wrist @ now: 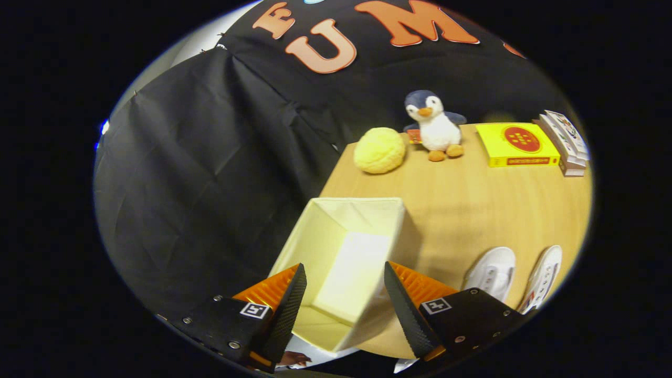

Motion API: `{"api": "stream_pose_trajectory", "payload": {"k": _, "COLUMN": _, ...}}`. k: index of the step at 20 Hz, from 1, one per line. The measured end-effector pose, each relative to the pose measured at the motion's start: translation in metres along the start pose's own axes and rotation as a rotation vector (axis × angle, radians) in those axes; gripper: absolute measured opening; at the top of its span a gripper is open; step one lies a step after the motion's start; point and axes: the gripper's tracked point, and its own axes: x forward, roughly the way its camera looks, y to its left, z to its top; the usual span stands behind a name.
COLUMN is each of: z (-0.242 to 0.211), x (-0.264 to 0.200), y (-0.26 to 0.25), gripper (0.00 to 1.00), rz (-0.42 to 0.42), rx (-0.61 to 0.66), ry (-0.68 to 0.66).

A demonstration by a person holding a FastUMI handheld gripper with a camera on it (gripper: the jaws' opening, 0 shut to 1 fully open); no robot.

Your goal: Open the storage box then place both shoes into the box .Put the left shoe in first, then the right shoe, with the right side of both shoes facing outward in a uniform manner.

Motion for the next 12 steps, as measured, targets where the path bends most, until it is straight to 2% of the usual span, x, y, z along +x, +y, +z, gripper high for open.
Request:
{"api": "stream_pose_trajectory", "payload": {"k": 6, "z": -0.057, "x": -0.031, "y": -0.117, "gripper": 0.86, "rz": -0.248, "rx": -0.011, "ry": 0.017}}
{"api": "stream_pose_trajectory", "payload": {"k": 12, "z": -0.118, "x": -0.047, "y": -0.18, "gripper": 0.75, "rz": -0.387, "rx": -0.063, "ry": 0.095}}
